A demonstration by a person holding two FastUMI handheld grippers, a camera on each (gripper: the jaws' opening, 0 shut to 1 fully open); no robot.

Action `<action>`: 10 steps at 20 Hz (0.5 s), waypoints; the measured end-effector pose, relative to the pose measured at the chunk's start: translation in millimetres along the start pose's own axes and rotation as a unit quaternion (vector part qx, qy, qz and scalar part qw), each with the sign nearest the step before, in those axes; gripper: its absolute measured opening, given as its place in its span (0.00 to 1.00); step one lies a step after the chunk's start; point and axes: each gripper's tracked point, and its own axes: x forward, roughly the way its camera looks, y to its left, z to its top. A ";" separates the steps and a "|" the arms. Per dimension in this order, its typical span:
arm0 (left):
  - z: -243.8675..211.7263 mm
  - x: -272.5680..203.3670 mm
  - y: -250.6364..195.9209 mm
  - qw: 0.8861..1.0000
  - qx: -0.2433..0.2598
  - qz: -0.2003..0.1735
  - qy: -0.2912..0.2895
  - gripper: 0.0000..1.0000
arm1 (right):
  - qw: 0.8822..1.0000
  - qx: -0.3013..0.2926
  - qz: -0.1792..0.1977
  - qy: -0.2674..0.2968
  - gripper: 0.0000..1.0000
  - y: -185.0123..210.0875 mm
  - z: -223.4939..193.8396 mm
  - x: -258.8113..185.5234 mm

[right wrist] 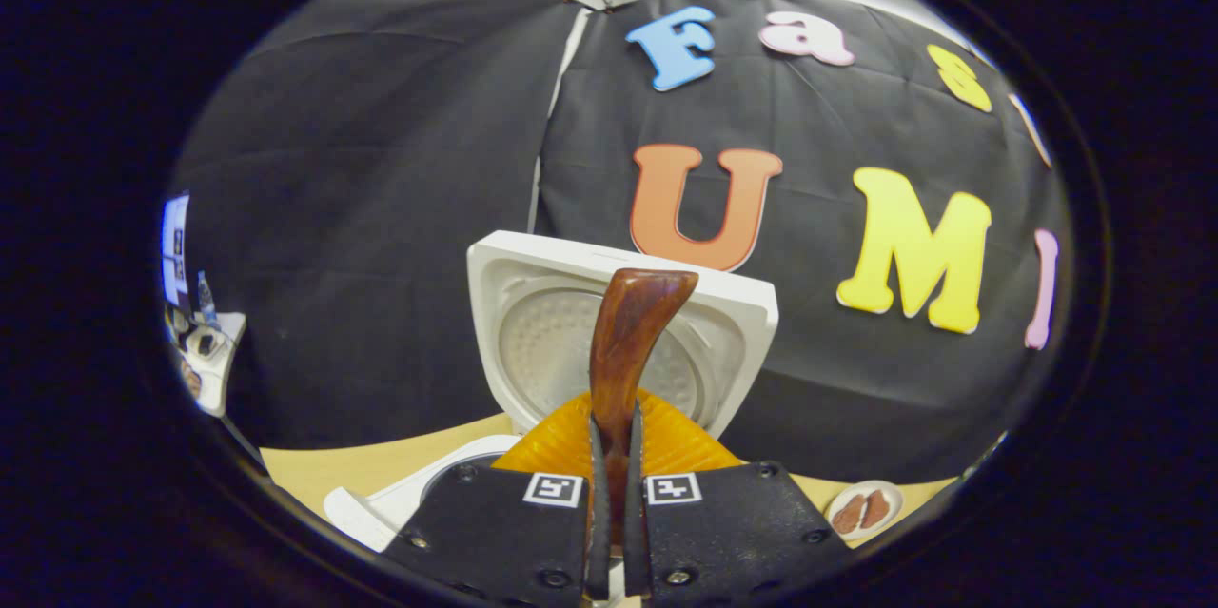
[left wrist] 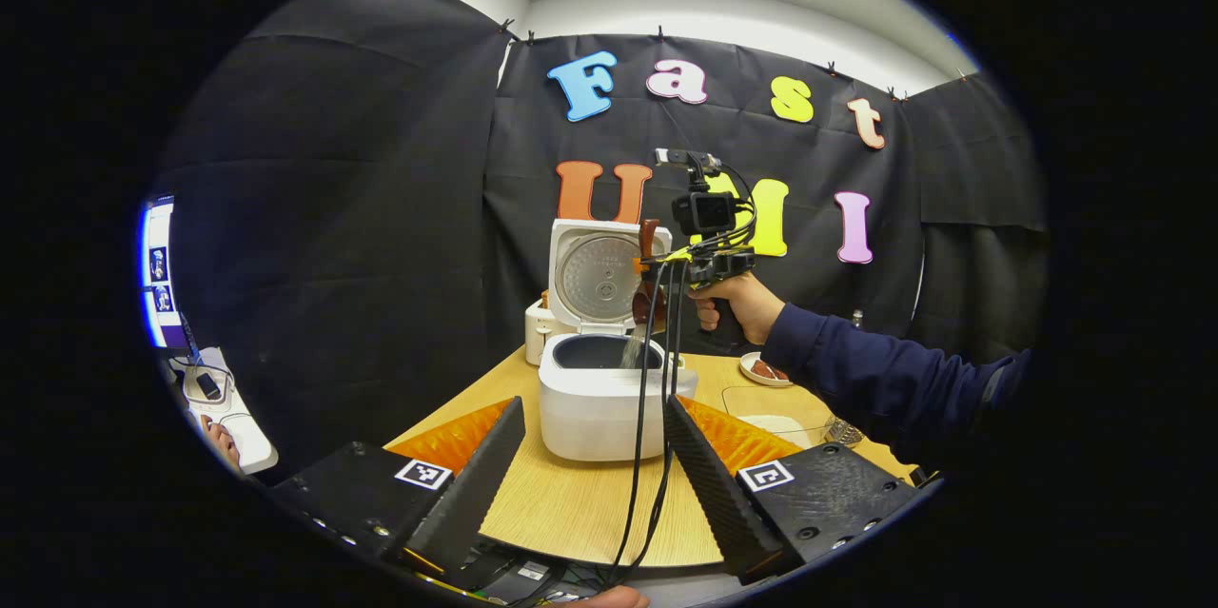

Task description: Close the left gripper, press the button to open the rice cooker; take a wooden spoon from the chopstick holder with the right hand, scoop a spoonful of rice and pour it into the rice cooker, then put the wooden spoon back into the chopstick holder.

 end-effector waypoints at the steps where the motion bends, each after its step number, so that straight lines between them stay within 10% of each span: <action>1: -0.4 0.2 -1.0 1.000 0.000 0.000 0.000 0.94 | 1.000 -0.016 0.004 -0.004 0.11 6.2 3.0 -4.0; 10: 2.1 -3.5 -5.0 1.000 0.003 0.007 -0.007 0.94 | 0.999 -0.050 -0.010 -0.018 0.11 11.3 17.7 -29.8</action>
